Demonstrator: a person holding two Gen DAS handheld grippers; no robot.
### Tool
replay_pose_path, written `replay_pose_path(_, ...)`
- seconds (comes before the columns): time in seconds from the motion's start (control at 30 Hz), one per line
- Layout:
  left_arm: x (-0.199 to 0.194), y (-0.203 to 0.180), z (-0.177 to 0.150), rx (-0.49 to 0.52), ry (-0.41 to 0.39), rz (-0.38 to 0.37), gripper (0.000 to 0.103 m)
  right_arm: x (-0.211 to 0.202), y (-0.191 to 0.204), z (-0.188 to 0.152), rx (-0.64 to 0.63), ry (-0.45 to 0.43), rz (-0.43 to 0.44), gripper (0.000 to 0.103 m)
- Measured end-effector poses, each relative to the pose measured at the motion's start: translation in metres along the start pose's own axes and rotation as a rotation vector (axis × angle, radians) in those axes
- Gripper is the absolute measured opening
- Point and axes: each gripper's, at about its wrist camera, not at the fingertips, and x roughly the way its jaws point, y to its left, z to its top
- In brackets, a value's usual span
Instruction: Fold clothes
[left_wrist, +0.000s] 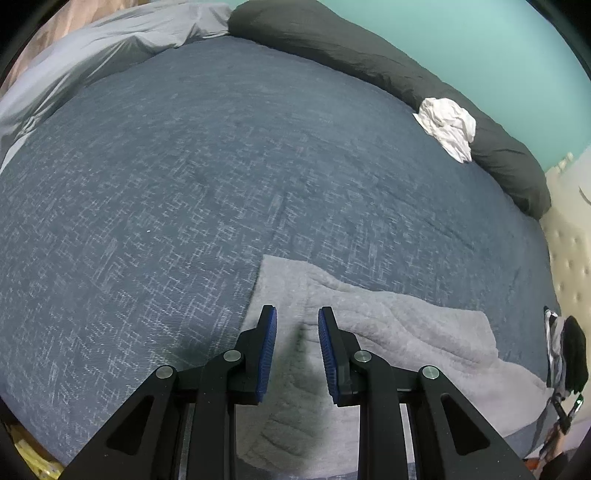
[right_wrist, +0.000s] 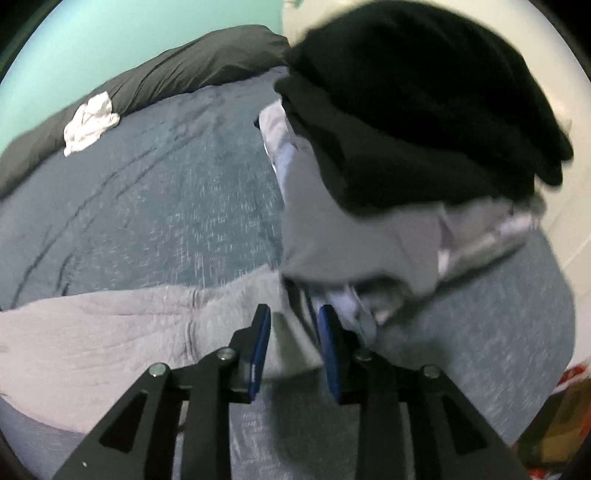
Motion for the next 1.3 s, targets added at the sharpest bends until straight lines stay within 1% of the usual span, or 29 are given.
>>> replay_pose_path(0.03, 0.000, -0.001, 0.000, 0.000, 0.000, -0.003, 0.026, 0.001, -0.001, -0.003, 0.019, 0.013, 0.017, 0.027)
replay_pose_path(0.1, 0.001, -0.005, 0.000, 0.004, 0.002, -0.007, 0.026, 0.007, -0.004, -0.011, 0.073, 0.046, 0.085, 0.036)
replay_pose_path(0.13, 0.001, -0.007, -0.001, 0.006, 0.002, -0.008, 0.026, 0.010, -0.007, -0.015, 0.106, 0.064, 0.119, 0.050)
replay_pose_path(0.17, 0.001, -0.009, -0.001, 0.007, 0.002, -0.010, 0.026, 0.012, -0.010, -0.019, 0.136, 0.080, 0.150, 0.061)
replay_pose_path(0.3, -0.002, -0.013, -0.001, 0.014, 0.000, -0.011, 0.026, 0.020, -0.013, -0.025, 0.186, 0.090, 0.179, 0.062)
replay_pose_path(0.47, -0.007, -0.012, 0.002, 0.013, -0.010, -0.011, 0.026, 0.026, -0.011, -0.016, 0.280, 0.085, 0.193, 0.062)
replay_pose_path(0.53, -0.007, -0.012, 0.003, 0.015, -0.010, -0.007, 0.026, 0.022, -0.008, -0.014, 0.283, 0.062, 0.197, 0.062)
replay_pose_path(0.57, -0.006, -0.012, 0.003, 0.015, -0.010, -0.007, 0.026, 0.017, -0.006, -0.013, 0.261, 0.037, 0.205, 0.062)
replay_pose_path(0.63, -0.006, -0.013, 0.002, 0.013, -0.010, -0.009, 0.026, 0.007, -0.005, -0.015, 0.213, 0.011, 0.191, 0.062)
replay_pose_path(0.7, -0.005, -0.013, 0.001, 0.014, -0.009, -0.010, 0.026, 0.006, -0.002, -0.014, 0.185, 0.003, 0.169, 0.056)
replay_pose_path(0.77, -0.004, -0.013, 0.000, 0.015, -0.007, -0.012, 0.026, 0.009, 0.002, -0.012, 0.173, 0.000, 0.141, 0.046)
replay_pose_path(0.8, -0.004, -0.013, 0.000, 0.015, -0.006, -0.012, 0.026, 0.011, 0.004, -0.010, 0.167, -0.002, 0.129, 0.044)
replay_pose_path(0.83, -0.003, -0.013, 0.000, 0.015, -0.006, -0.012, 0.026, 0.012, 0.004, -0.008, 0.164, -0.005, 0.121, 0.036)
replay_pose_path(0.9, -0.003, -0.013, 0.000, 0.015, -0.005, -0.011, 0.026, 0.012, 0.009, -0.003, 0.140, -0.017, 0.102, 0.025)
replay_pose_path(0.93, -0.003, -0.012, 0.001, 0.013, -0.005, -0.010, 0.026, 0.019, 0.015, 0.002, 0.130, -0.022, 0.106, 0.018)
replay_pose_path(1.0, -0.003, -0.011, 0.001, 0.009, -0.006, -0.010, 0.026, 0.016, 0.017, 0.004, 0.103, -0.034, 0.114, 0.013)
replay_pose_path(1.03, -0.003, -0.011, 0.001, 0.009, -0.007, -0.010, 0.026, 0.014, 0.018, 0.005, 0.095, -0.044, 0.114, 0.008)
replay_pose_path(1.13, -0.003, -0.011, 0.001, 0.009, -0.007, -0.011, 0.026, 0.007, 0.020, 0.007, 0.077, -0.080, 0.117, 0.004)
replay_pose_path(1.23, -0.004, -0.011, 0.001, 0.010, -0.009, -0.009, 0.026, -0.009, 0.023, 0.012, 0.065, -0.148, 0.118, 0.004)
replay_pose_path(1.3, -0.005, -0.011, 0.001, 0.010, -0.010, -0.009, 0.026, -0.024, 0.024, 0.017, 0.059, -0.211, 0.128, 0.004)
